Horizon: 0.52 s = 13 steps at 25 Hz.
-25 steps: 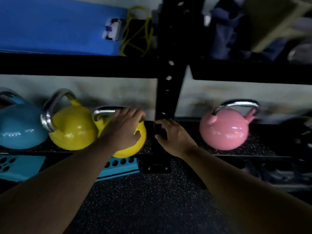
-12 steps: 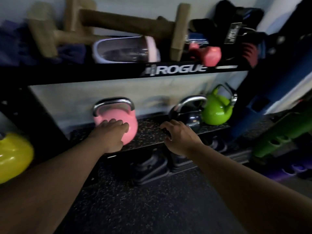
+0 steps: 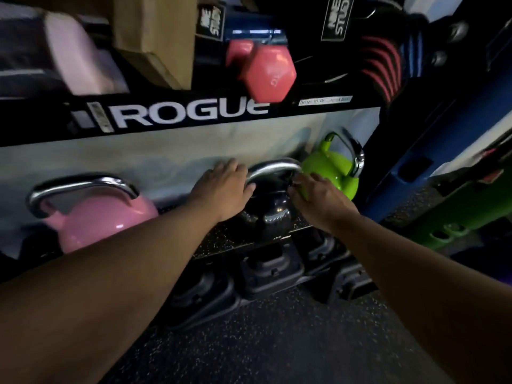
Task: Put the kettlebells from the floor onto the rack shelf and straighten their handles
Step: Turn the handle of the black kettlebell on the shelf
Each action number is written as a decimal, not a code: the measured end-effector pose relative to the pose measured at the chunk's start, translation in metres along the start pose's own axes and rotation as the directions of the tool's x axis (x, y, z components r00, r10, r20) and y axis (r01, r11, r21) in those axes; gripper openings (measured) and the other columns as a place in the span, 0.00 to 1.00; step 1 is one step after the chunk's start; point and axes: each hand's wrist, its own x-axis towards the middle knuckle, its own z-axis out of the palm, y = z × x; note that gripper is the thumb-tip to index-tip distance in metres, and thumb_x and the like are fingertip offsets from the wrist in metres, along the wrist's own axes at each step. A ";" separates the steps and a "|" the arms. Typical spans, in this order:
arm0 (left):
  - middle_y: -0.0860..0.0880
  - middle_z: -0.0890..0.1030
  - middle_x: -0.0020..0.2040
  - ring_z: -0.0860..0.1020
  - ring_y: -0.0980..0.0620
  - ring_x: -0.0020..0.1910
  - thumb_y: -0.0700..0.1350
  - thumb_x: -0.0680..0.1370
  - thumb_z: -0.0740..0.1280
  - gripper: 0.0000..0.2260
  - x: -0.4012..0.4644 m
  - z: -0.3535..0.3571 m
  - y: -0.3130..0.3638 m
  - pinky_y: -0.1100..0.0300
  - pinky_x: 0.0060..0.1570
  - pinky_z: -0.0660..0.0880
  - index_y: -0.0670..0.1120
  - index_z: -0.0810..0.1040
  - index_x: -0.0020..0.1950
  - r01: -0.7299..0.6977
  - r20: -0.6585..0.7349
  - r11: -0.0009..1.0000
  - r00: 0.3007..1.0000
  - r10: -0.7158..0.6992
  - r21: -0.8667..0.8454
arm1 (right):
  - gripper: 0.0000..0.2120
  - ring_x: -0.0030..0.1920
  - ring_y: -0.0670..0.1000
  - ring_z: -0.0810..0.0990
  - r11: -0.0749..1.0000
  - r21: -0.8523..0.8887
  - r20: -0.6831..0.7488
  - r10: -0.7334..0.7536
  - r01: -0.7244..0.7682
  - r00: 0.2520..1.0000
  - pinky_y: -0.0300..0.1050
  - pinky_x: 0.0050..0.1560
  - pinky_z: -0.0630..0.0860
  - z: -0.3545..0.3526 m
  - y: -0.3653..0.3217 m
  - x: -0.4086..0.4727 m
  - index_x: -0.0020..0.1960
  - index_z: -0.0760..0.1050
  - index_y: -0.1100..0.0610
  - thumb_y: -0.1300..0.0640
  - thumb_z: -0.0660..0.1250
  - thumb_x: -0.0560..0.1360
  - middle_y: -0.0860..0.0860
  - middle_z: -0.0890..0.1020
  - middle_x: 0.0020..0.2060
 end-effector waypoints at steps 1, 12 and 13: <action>0.45 0.72 0.62 0.71 0.43 0.61 0.59 0.81 0.54 0.20 0.014 0.010 0.004 0.46 0.54 0.74 0.46 0.71 0.63 0.063 -0.020 0.995 0.998 -0.064 -0.074 | 0.18 0.59 0.63 0.75 1.000 0.024 0.005 0.013 -0.013 1.000 0.55 0.56 0.75 0.004 0.007 0.017 0.66 0.69 0.50 0.43 0.58 0.79 0.60 0.76 0.57; 0.45 0.57 0.77 0.55 0.40 0.75 0.67 0.76 0.57 0.27 0.061 0.089 0.068 0.39 0.69 0.61 0.59 0.62 0.72 0.474 -0.082 0.572 0.718 -0.691 -0.670 | 0.23 0.63 0.62 0.72 0.937 0.348 0.136 -0.082 0.029 0.987 0.53 0.60 0.69 0.043 0.049 0.095 0.66 0.66 0.50 0.37 0.57 0.78 0.59 0.73 0.60; 0.47 0.51 0.79 0.50 0.40 0.77 0.69 0.75 0.58 0.31 0.062 0.091 0.080 0.38 0.70 0.58 0.60 0.57 0.74 0.516 0.001 0.425 0.636 -0.772 -0.743 | 0.23 0.63 0.62 0.72 0.926 0.377 0.141 -0.093 0.033 0.986 0.52 0.61 0.69 0.042 0.051 0.096 0.66 0.66 0.50 0.37 0.58 0.78 0.59 0.74 0.60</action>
